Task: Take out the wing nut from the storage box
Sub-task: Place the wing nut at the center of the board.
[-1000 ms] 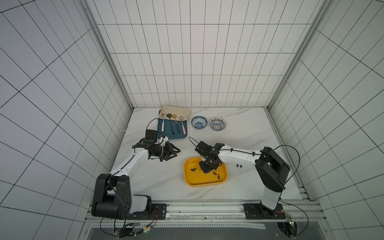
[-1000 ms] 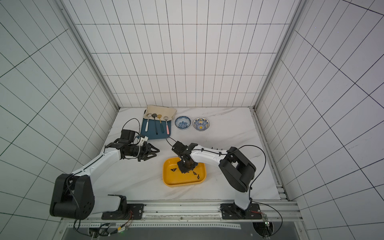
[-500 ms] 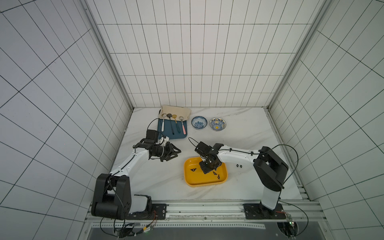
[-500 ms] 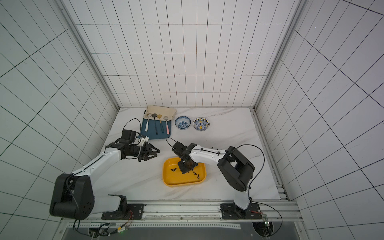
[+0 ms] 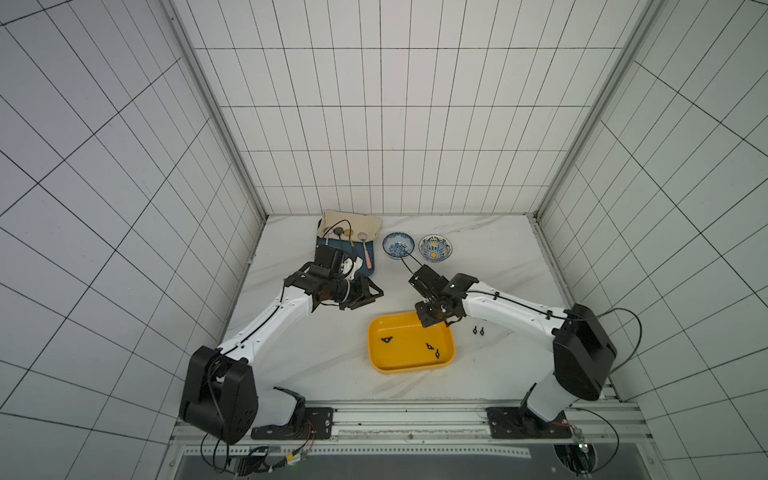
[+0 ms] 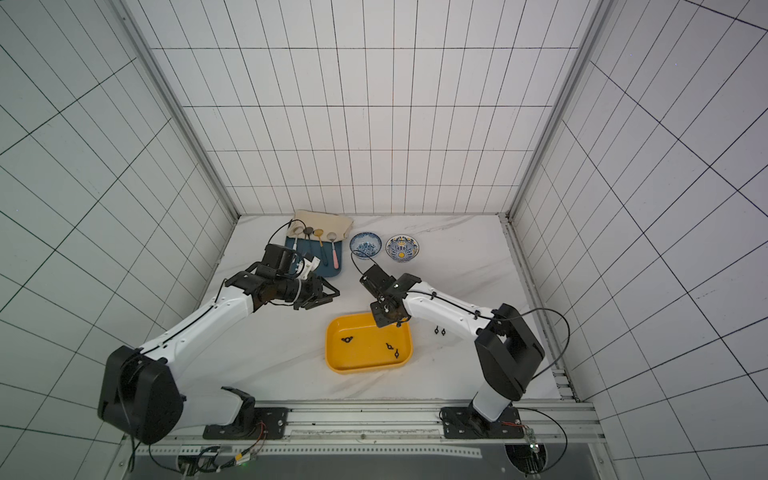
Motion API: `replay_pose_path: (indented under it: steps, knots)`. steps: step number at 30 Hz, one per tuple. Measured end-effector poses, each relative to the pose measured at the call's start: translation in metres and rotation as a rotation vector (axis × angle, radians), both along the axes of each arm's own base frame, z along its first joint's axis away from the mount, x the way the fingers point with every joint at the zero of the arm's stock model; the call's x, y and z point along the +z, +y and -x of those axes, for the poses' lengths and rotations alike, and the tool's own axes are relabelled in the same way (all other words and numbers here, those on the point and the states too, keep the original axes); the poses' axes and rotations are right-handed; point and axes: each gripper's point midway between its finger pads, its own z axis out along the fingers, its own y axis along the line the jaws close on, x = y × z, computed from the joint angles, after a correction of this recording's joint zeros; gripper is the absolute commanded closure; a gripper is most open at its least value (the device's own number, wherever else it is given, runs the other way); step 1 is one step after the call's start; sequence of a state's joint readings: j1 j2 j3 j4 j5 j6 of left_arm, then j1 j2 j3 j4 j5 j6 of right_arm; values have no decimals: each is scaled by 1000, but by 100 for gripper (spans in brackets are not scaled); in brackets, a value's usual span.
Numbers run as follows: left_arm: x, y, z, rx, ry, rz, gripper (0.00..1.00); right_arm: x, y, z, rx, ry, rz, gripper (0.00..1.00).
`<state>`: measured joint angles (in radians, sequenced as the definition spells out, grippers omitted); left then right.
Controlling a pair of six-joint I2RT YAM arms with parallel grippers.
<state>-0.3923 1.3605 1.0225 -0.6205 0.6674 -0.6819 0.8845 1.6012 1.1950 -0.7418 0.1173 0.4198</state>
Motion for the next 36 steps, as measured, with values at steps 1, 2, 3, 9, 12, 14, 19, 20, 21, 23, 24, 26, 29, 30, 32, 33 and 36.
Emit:
replay_pose_path:
  steps: [1,2,3,9,12,14,19,20,21,23,24,26,29,30,32,33,36]
  knots:
    - [1,-10,2,-22,-5,3,61,6,-10,-6,-32,-14,-10,100]
    - [1,-21,4,-45,-4,3,61,9,-23,-12,-69,-24,-16,100]
    - [-2,-30,7,-66,0,1,61,10,-34,-15,-99,-26,-17,100]
    - [-20,-100,31,-217,49,-11,60,-26,-103,-16,-285,65,37,100]
    - [-21,-127,36,-262,45,2,60,-43,-115,-6,-324,118,39,100]
    - [-22,-141,37,-282,43,11,60,-51,-117,-2,-337,136,33,100]
    - [-31,-162,40,-306,59,24,60,-63,-118,-2,-368,156,15,100]
    - [-33,-164,41,-308,66,24,60,-65,-118,-4,-374,157,13,100]
    - [-36,-166,42,-310,72,24,60,-67,-119,-5,-382,159,11,100]
    - [-39,-167,43,-312,80,22,60,-71,-119,-8,-391,161,11,100]
    - [-39,-167,42,-312,80,23,60,-73,-119,-9,-395,164,12,100]
    - [-39,-168,42,-313,80,25,60,-78,-120,-11,-402,170,17,100]
    - [-38,-169,42,-315,76,31,60,-84,-121,-12,-407,180,24,100]
    - [-37,-169,42,-316,76,33,60,-86,-121,-12,-408,183,27,100]
    - [-37,-169,42,-318,76,34,60,-86,-121,-13,-408,183,25,100]
    - [-37,-169,42,-318,76,36,60,-86,-121,-13,-408,183,25,98]
    - [-38,-170,42,-320,77,37,60,-86,-120,-12,-407,187,22,92]
